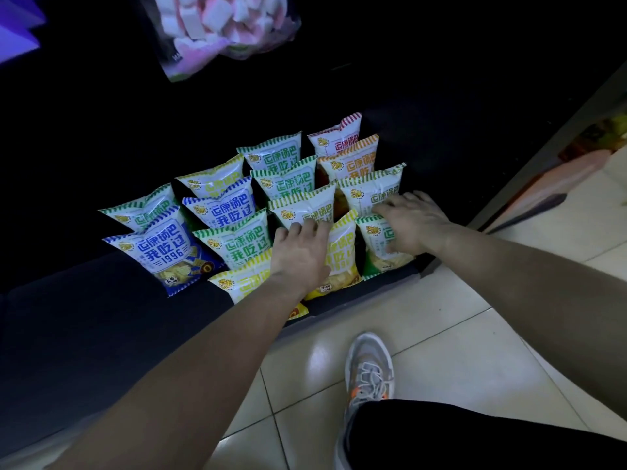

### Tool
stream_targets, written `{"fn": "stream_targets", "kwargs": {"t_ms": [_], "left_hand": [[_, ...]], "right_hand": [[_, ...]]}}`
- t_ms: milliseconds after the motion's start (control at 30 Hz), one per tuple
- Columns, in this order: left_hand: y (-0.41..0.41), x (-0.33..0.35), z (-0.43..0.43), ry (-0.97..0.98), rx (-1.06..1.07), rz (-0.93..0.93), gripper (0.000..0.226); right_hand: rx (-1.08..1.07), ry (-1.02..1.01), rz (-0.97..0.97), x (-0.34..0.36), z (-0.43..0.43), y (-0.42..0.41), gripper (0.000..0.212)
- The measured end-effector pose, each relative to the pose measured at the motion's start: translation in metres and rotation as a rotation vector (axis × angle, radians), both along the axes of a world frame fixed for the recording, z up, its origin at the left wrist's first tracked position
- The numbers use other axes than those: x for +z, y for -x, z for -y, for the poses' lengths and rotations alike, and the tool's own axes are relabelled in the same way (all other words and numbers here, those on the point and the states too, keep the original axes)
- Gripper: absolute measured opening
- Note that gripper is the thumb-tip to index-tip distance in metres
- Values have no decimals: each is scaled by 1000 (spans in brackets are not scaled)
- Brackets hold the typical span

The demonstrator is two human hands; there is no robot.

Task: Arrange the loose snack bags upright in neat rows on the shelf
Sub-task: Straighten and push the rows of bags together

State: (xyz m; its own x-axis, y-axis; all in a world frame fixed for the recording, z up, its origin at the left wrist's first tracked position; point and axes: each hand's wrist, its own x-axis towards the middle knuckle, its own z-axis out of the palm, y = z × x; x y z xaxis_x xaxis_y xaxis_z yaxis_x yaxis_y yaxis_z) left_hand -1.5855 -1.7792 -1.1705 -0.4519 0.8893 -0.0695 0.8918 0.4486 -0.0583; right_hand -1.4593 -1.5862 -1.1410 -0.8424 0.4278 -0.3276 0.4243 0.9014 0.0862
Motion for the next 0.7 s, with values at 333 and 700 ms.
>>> {"fn": "stream_targets", "kwargs": {"t_ms": [333,700], "left_hand": [[23,17,10,-150,59,113,92],[58,35,27,-155,133,185,92]], "right_hand": [[-50,78,-199,21,11,19,87],[-118,114,-239,37,23,58,76]]}}
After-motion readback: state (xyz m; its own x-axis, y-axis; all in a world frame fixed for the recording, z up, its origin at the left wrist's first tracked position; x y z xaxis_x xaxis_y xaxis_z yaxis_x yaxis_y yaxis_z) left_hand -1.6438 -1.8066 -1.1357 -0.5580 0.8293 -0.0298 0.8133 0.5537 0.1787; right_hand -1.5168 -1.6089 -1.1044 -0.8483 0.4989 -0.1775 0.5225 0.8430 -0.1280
